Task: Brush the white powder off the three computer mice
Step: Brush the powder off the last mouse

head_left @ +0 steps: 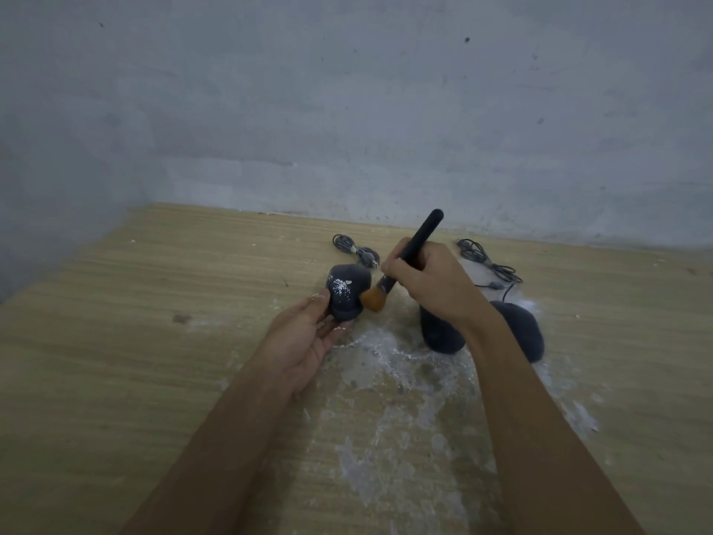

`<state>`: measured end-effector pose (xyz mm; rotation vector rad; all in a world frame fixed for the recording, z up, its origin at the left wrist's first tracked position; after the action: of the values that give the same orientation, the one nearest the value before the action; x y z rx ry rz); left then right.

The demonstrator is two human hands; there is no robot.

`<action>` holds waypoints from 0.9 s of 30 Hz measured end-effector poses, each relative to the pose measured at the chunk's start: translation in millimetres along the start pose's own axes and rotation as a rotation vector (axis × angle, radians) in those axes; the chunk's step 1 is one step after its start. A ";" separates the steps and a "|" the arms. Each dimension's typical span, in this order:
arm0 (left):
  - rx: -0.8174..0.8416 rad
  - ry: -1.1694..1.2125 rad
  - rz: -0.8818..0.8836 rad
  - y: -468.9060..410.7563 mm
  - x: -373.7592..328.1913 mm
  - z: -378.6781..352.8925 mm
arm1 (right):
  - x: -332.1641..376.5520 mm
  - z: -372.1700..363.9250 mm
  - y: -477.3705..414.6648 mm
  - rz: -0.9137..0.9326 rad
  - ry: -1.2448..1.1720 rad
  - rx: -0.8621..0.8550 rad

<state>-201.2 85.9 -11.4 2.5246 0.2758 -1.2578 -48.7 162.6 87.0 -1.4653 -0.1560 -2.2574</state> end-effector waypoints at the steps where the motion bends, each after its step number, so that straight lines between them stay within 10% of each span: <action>1: 0.007 -0.007 0.000 -0.1 -0.3 -0.5 | 2.3 4.4 -0.6 0.015 -0.037 -0.057; 27: 0.021 -0.010 -0.025 -3.2 0.0 2.6 | 13.9 -10.1 4.9 0.025 0.033 0.075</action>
<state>-204.2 87.9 -13.5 2.5391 0.2949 -1.2890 -59.9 150.7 94.3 -1.3835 -0.2087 -2.2298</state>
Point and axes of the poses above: each hand's wrist, its own y-axis away from the middle knuckle, its own z-axis out of the back of the hand, x = y × z, the point moved 8 cm from there along -y, towards the middle knuckle, and after that the axes turned 7 degrees about -z, right-handed, at the moved point
